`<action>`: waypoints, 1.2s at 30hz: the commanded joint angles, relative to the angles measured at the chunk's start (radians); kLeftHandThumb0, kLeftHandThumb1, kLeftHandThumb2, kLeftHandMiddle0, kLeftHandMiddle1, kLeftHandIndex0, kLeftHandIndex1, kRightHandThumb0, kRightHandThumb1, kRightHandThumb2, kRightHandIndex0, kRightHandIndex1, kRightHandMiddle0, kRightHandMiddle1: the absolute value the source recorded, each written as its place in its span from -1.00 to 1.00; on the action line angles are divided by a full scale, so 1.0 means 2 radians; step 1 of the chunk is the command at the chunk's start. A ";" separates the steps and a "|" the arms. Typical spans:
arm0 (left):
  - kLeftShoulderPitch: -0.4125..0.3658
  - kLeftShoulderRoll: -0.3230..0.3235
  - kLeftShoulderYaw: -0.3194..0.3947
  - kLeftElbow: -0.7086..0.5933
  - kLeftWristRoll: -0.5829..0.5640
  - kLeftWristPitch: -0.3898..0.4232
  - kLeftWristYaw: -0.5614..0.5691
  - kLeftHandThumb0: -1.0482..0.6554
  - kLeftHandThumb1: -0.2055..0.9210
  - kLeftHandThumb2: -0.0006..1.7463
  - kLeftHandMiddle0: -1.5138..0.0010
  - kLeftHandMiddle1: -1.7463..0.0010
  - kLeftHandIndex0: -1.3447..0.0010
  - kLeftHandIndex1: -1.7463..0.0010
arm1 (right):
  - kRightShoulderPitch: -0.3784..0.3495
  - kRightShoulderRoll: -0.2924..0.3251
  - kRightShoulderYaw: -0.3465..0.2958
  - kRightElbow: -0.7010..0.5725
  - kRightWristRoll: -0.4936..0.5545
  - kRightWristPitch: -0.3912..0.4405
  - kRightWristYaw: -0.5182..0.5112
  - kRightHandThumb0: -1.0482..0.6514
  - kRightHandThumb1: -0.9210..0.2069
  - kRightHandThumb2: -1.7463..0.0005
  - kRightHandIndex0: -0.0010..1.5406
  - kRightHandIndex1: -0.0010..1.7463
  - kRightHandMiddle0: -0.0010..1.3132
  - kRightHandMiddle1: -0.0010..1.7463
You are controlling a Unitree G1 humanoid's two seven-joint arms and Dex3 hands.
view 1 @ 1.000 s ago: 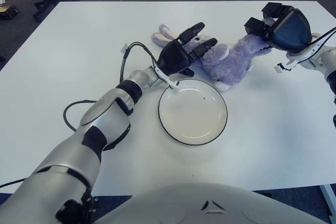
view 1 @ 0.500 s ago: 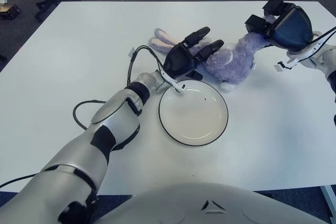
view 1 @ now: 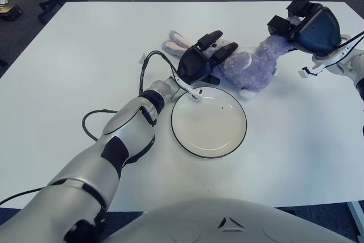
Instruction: Put the doll into the plate.
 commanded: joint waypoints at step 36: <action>-0.026 -0.038 0.034 0.030 -0.045 0.160 -0.172 -0.72 0.93 -1.00 0.53 1.00 0.42 0.86 | 0.059 -0.029 -0.065 -0.078 0.052 -0.066 0.044 -0.13 -1.00 0.62 0.35 1.00 0.19 1.00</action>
